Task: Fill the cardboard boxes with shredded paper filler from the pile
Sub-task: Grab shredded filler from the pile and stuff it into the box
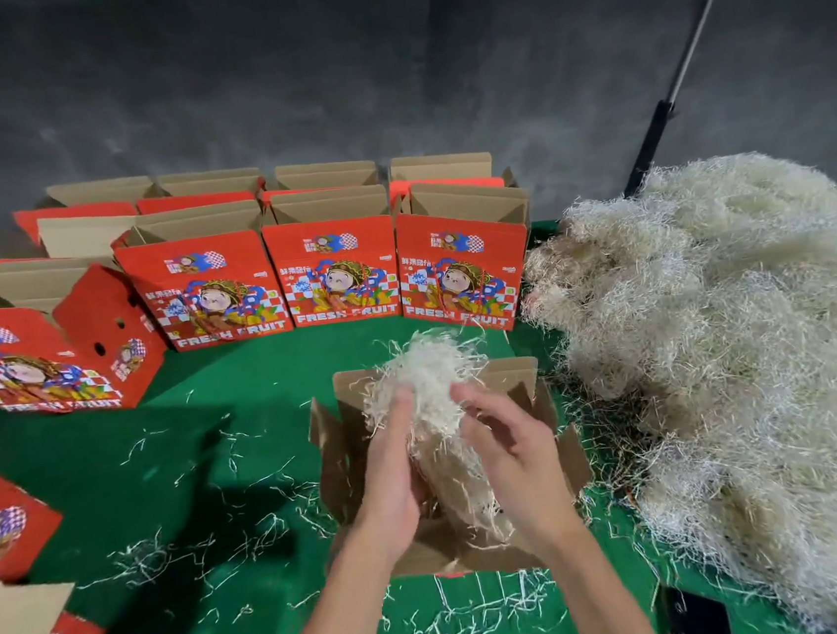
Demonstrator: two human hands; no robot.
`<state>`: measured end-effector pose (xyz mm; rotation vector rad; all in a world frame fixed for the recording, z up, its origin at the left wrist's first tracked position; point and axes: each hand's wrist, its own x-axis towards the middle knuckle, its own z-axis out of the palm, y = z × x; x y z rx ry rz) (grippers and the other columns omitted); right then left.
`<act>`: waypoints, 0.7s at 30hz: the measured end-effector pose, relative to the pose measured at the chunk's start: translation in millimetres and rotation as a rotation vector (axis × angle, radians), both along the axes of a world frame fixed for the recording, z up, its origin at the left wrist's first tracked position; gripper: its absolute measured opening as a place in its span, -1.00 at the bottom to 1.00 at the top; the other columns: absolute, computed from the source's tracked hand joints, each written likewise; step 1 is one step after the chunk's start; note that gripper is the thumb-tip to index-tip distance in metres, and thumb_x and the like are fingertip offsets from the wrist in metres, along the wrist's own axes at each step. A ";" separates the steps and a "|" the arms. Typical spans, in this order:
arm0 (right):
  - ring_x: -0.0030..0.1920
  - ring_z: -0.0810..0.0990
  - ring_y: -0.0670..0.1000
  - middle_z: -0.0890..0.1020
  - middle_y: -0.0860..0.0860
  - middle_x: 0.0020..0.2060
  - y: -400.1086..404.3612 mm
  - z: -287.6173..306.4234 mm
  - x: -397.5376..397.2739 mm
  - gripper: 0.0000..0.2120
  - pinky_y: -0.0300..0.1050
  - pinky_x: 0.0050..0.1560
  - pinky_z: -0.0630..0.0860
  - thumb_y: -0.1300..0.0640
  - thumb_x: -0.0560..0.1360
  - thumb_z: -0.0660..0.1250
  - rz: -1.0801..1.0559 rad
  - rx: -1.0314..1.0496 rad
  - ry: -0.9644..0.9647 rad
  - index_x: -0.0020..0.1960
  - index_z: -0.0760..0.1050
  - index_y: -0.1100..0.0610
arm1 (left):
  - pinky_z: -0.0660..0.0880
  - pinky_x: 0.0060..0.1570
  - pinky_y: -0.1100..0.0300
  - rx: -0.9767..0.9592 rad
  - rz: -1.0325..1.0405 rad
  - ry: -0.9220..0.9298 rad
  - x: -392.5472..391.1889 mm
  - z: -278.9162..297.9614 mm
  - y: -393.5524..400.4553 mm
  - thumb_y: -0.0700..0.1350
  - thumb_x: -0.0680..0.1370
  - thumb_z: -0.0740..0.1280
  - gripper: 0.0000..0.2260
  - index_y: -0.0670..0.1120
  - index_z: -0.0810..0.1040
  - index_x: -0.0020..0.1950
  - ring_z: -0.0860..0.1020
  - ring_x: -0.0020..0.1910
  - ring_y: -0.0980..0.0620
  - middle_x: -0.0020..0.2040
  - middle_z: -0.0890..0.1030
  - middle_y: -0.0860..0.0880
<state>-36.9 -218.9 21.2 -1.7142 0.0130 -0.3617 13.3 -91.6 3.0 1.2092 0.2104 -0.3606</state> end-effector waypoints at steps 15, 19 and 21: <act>-0.32 0.63 -0.05 0.72 0.01 -0.17 15.3 -18.1 22.0 -0.76 -0.24 -0.27 0.56 0.15 0.69 0.16 -0.257 0.118 0.199 0.07 0.59 0.18 | 0.55 -0.17 0.19 0.093 0.226 -0.013 -18.9 -2.8 -27.6 -0.18 0.58 0.35 -0.69 -0.22 0.45 0.30 0.63 -0.03 0.00 0.05 0.65 -0.14; -0.47 0.27 0.01 0.50 0.06 -0.42 7.8 -18.4 21.1 -0.75 -0.11 -0.48 0.27 0.10 0.65 0.22 -0.275 0.060 0.246 0.05 0.53 0.29 | 0.36 -0.39 0.23 0.274 0.237 0.041 2.4 8.3 -13.7 -0.13 0.66 0.23 -0.92 0.00 0.37 0.13 0.48 -0.35 0.12 -0.23 0.50 -0.02; -0.53 0.23 0.00 0.37 0.01 -0.52 -3.7 -14.2 19.2 -0.65 -0.19 -0.56 0.21 -0.04 0.63 0.25 -0.338 0.159 0.277 -0.08 0.54 0.25 | 0.28 -0.54 0.26 0.326 0.332 0.111 17.4 12.3 -0.1 -0.06 0.66 0.23 -0.87 -0.10 0.45 0.00 0.34 -0.54 0.18 -0.32 0.40 -0.02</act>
